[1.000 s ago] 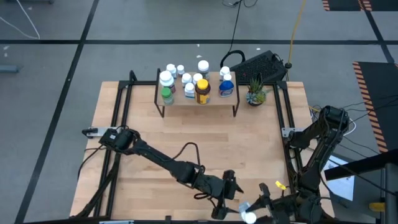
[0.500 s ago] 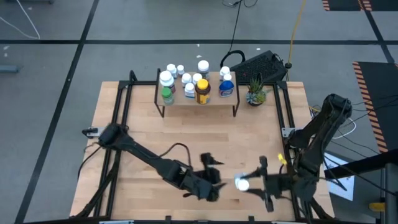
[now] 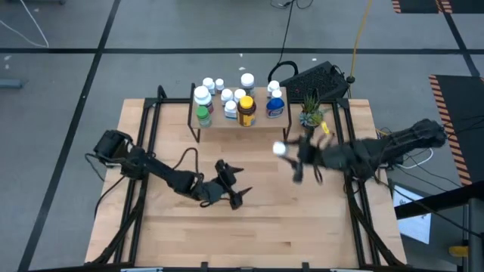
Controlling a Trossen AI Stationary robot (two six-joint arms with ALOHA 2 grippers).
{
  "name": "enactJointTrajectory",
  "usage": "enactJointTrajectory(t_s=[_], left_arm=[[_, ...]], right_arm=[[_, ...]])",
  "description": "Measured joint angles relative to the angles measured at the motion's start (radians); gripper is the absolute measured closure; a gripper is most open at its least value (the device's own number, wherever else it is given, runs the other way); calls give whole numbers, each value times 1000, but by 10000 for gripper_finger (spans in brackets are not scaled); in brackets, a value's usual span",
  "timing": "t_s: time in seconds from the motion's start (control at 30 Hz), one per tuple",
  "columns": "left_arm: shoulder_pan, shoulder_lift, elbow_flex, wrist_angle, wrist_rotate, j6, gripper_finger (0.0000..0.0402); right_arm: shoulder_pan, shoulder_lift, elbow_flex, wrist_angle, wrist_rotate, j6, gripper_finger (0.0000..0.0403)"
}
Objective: Pick and place medicine bottles onto shelf by color
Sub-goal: Put the white pill bottle on the shelf
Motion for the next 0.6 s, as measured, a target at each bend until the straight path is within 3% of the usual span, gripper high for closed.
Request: enactJointTrajectory(t_s=[0.3,0.6], left_arm=[[55,82,-35,215,2,42,25],[73,89,-34,253,65,84,25]], right_arm=[[-505,23,-32,99,-519,-144,228],[-760,70,-208,390,-827,-190,228]])
